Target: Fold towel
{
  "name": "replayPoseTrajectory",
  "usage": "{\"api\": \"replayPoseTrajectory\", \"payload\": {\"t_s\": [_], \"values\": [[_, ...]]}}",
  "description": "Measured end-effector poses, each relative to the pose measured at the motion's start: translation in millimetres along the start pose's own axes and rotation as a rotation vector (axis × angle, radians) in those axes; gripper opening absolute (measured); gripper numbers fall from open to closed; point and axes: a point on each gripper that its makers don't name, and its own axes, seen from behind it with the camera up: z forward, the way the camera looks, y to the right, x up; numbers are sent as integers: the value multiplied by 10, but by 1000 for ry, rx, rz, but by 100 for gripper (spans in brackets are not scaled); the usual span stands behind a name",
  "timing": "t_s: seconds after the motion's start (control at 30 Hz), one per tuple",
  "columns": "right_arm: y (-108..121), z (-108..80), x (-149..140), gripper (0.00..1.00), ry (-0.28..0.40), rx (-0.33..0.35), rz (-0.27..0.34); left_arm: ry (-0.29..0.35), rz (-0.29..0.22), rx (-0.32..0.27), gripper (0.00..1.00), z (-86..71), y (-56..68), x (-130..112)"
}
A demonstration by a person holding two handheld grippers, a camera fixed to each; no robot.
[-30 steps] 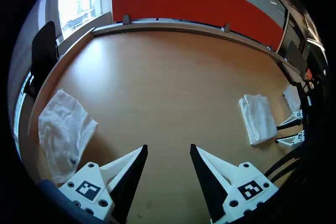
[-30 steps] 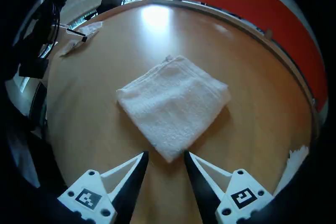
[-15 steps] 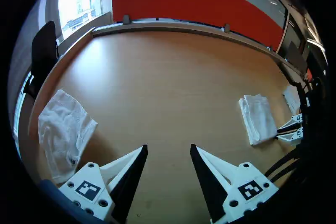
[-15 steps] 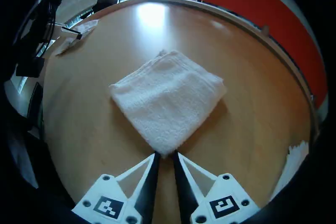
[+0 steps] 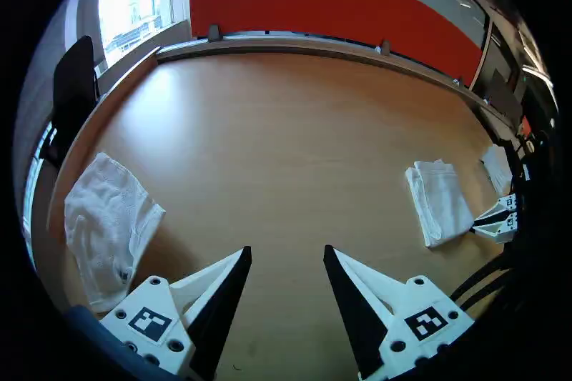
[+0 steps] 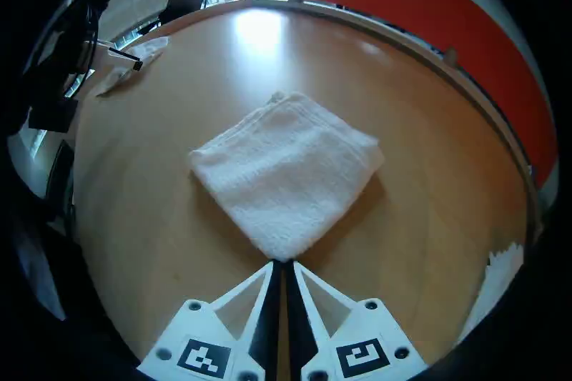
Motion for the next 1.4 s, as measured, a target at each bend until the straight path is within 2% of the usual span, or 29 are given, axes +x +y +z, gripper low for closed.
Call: {"api": "replayPoseTrajectory", "payload": {"t_s": [0.27, 0.9, 1.17, 1.4], "values": [[70, -152, 396, 4, 69, -20, -36, 2, -1, -2, 74, 1, 7, 4], [240, -652, 1685, 4, 270, -67, -158, 28, -9, -11, 74, -27, 37, 84], [334, -837, 1953, 4, 317, -101, -189, 37, -6, -13, 74, -46, 56, 113], [454, -913, 1947, 4, 320, -125, -177, 42, -3, -20, 74, -49, 89, 147]]}}
